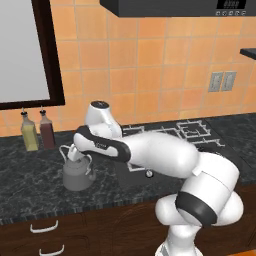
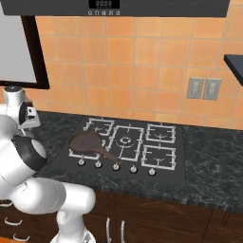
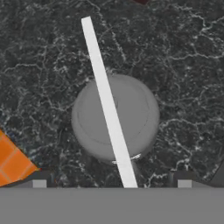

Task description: Pick the kettle from the counter and place it on a stove burner. Then turn the burner on.

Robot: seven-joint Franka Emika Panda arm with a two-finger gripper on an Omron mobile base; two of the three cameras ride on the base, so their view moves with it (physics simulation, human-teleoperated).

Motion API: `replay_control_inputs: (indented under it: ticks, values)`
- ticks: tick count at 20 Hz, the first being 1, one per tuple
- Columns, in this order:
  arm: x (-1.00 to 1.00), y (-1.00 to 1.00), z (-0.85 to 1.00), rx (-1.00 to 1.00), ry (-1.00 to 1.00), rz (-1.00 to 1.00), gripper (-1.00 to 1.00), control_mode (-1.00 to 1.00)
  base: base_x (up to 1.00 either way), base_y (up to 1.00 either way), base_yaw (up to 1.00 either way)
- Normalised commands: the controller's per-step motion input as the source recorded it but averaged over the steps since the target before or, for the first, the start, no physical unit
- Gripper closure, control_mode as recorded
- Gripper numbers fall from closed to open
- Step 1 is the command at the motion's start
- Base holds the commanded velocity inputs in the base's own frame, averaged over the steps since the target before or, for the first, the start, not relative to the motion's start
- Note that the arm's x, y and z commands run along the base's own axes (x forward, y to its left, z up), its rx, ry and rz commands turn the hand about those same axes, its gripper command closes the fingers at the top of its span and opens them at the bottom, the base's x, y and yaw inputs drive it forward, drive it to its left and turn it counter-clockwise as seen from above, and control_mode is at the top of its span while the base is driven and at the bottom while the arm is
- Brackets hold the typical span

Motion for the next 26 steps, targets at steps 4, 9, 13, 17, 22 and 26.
replay_control_inputs:
  ticks: [4,9,13,17,22,26]
  values:
    - [0.37,0.02,-0.22,-0.06,0.00,0.00,-1.00,-1.00,0.00,0.00,0.00]
    - [0.35,0.04,-0.25,-0.05,0.01,0.00,-1.00,-1.00,0.00,0.00,0.00]
    - [0.04,0.02,-0.03,0.00,0.01,0.00,1.00,-1.00,0.00,0.00,0.00]
    - [0.00,0.00,0.00,0.00,0.00,0.00,1.00,-1.00,0.00,0.00,0.00]
    - [0.00,-0.04,0.05,0.01,-0.02,0.00,1.00,-1.00,0.00,0.00,0.00]
    - [0.00,-0.47,0.58,0.09,-0.27,-0.02,1.00,-1.00,0.00,0.00,0.00]
